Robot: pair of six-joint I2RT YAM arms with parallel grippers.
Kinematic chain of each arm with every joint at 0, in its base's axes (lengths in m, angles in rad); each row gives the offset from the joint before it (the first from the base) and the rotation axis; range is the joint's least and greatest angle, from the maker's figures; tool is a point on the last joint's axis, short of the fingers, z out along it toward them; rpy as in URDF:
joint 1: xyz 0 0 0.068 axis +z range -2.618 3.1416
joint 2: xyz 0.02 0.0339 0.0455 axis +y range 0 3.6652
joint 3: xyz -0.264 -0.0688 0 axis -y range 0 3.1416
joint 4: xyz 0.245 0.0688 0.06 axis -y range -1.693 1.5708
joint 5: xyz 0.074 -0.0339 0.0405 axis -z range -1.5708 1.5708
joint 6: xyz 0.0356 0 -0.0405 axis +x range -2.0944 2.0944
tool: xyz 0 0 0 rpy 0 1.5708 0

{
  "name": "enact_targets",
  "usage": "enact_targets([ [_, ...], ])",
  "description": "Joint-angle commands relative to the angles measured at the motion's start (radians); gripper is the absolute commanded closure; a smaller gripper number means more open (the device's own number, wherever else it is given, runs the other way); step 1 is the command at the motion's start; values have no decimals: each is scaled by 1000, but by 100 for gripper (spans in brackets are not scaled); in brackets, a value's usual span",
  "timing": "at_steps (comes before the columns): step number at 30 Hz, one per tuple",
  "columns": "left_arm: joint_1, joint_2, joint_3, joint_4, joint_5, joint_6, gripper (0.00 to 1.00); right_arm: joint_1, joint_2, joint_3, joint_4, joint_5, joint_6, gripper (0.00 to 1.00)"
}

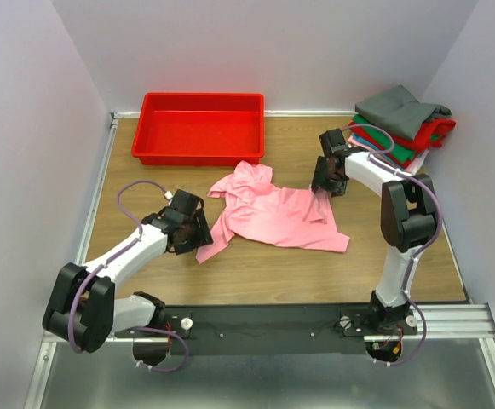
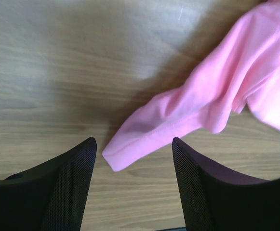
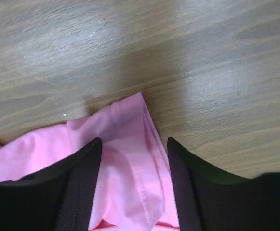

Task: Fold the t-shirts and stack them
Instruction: Flatten the tshirt out

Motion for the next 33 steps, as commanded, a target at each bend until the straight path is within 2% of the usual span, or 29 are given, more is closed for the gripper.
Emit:
enact_targets([
  [1, -47, 6, -24, -54, -18, -50, 29, -6, -26, 20, -21, -51, -5, 33],
  [10, -98, -66, -65, -73, -27, -145, 37, -7, -198, -170, -30, -85, 30, 29],
  [18, -129, 15, 63, -171, -161, -131, 37, -7, -341, -333, -28, -153, 70, 28],
  [33, -163, 92, 47, -129, -130, -127, 37, -76, -509, -545, -35, -147, 94, 30],
])
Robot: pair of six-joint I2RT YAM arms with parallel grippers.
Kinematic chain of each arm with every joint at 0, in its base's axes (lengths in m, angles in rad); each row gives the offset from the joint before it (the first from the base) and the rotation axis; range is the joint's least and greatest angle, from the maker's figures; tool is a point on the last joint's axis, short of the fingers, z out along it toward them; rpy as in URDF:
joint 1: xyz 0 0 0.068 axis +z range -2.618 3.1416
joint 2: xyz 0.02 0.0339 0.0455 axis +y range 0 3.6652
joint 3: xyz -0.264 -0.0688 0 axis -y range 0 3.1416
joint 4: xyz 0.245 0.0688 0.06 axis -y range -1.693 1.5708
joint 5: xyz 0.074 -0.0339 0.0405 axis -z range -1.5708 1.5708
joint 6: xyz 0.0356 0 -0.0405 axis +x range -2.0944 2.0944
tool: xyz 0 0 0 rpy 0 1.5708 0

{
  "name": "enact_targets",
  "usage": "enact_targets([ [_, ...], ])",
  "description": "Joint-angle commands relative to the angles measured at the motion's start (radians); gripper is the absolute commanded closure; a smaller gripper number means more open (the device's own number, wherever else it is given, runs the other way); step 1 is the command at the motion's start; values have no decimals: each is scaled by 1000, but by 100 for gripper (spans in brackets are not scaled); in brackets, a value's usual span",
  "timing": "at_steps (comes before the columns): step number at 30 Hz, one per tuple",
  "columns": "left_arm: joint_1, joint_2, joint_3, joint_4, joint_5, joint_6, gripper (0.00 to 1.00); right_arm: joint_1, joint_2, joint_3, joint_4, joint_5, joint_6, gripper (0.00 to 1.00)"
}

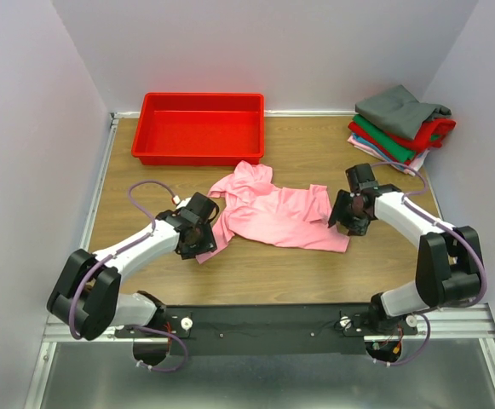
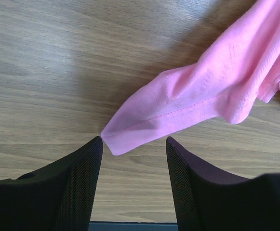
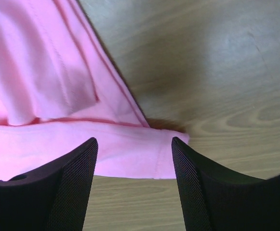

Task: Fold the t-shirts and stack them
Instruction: Flatten the tshirt out

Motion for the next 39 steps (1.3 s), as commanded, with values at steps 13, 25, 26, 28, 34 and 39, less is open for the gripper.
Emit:
enact_targets([
  [13, -7, 32, 12, -3, -33, 20, 38, -71, -35, -111, 5, 15, -1, 37],
  [25, -15, 27, 35, -31, -54, 34, 40, -78, -29, -116, 45, 38, -34, 59],
  [26, -16, 32, 36, -31, -63, 35, 40, -78, -22, -114, 48, 36, -34, 67],
  [28, -16, 41, 40, -32, -68, 34, 40, -78, -11, -110, 49, 38, -35, 71],
  [34, -28, 53, 47, -42, -85, 23, 40, -82, 32, -87, 57, 44, -43, 85],
  [39, -42, 71, 64, -66, -116, 9, 40, -97, 63, -50, 54, 58, -52, 98],
])
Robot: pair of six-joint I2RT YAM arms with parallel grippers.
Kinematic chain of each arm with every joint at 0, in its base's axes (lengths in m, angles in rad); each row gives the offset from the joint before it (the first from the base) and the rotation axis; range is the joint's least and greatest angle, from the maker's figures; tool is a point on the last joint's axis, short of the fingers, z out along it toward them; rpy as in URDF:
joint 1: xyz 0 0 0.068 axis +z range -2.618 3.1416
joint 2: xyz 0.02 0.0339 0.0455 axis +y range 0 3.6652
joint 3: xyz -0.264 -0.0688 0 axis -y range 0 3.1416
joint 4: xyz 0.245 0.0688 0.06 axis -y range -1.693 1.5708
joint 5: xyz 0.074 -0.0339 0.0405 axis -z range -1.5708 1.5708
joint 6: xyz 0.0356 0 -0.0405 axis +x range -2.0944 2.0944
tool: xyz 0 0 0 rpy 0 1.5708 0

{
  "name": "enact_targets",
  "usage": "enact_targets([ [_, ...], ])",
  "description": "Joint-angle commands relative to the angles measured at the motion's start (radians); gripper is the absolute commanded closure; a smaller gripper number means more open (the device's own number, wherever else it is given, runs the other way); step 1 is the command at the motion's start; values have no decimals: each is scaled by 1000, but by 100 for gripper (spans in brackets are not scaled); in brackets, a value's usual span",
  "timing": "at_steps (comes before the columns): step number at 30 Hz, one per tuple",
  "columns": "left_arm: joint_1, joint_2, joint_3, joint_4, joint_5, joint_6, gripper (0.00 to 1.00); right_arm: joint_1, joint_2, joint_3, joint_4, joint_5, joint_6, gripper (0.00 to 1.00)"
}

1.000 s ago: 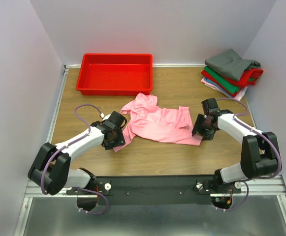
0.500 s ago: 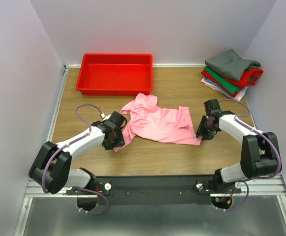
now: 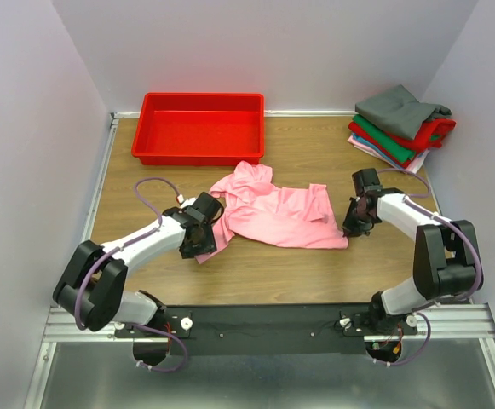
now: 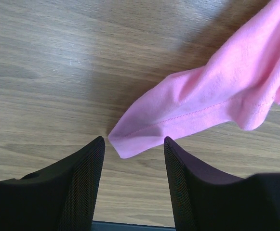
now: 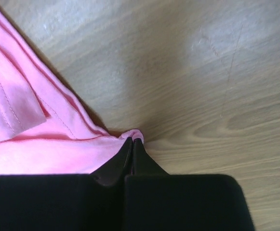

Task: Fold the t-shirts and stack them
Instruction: Flatten the tshirt out

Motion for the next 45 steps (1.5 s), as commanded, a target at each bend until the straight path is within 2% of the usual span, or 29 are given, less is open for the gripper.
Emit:
enact_targets([
  [1, -26, 20, 37, -39, -78, -18, 40, -23, 41, 31, 13, 43, -18, 98],
  [5, -43, 42, 45, -67, -109, -36, 40, -52, 62, 53, 13, 42, -26, 98],
  [21, -98, 102, 13, -10, -46, -139, 46, -103, 55, 110, 7, 5, -76, 99],
  [24, -101, 119, 11, -3, -43, -145, 53, -109, 52, 111, 7, -4, -78, 98],
  [27, -107, 114, -2, 5, -27, -156, 69, -113, 42, 108, 7, -10, -78, 98],
  [28, -107, 108, -15, 11, -21, -156, 77, -115, 41, 108, 9, -10, -81, 98],
  [29, -109, 91, -19, 17, -15, -159, 94, -119, 38, 113, 7, -10, -82, 99],
  [30, -107, 85, -18, 20, -15, -157, 100, -120, 35, 114, 7, -7, -90, 98],
  [32, -106, 65, 0, 10, -29, -151, 100, -126, 30, 129, 6, -6, -99, 98],
  [35, -89, 28, 97, -50, -72, -133, 100, -127, 10, 160, -2, -4, -122, 99],
  [40, -5, -44, 359, -165, -168, -90, 100, -158, -10, 298, -56, -18, -139, 99],
  [45, 106, -67, 597, -191, -210, 51, 100, -158, -4, 456, -105, -33, -132, 99],
])
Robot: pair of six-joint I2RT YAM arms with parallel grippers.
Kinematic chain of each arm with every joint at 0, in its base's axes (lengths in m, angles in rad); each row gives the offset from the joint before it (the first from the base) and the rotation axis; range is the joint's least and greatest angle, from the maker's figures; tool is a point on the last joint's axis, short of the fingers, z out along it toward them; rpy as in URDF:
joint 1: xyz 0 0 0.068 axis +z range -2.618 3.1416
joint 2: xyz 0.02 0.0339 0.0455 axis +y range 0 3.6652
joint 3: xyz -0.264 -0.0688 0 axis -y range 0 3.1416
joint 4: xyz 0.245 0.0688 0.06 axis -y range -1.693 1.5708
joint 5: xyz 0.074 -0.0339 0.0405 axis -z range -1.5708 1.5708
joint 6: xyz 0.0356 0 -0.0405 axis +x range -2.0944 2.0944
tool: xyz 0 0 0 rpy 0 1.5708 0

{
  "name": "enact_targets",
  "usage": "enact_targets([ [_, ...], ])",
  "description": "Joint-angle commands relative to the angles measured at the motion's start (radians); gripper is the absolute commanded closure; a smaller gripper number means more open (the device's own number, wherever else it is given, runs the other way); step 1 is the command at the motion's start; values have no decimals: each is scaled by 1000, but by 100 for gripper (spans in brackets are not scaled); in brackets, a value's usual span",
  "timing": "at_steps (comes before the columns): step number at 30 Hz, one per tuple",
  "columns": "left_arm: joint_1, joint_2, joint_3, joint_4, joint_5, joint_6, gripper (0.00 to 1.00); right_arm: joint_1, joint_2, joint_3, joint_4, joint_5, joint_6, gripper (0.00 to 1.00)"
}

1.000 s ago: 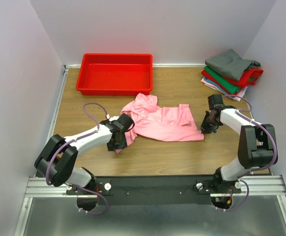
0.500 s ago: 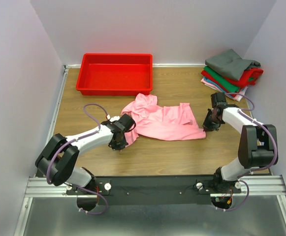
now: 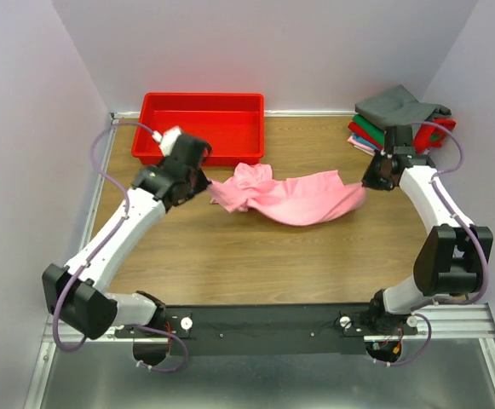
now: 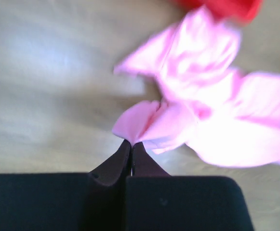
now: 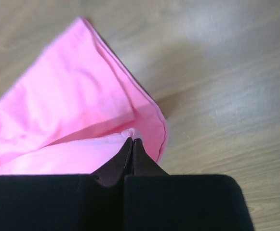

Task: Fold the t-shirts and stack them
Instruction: Flatten the tshirt out

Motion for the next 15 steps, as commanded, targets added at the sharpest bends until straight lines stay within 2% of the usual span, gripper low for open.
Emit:
enact_targets([
  [1, 84, -28, 191, -57, -110, 121, 100, -6, -21, 162, -56, -49, -14, 99],
  [5, 156, 12, 394, -88, -127, 215, 100, -6, -1, 334, -99, -36, -39, 99],
  [10, 189, 26, 671, -110, -156, 270, 100, -6, -13, 549, -126, 4, -72, 99],
  [15, 189, -52, 797, -104, -193, 286, 100, -6, -88, 695, -124, 16, -89, 99],
])
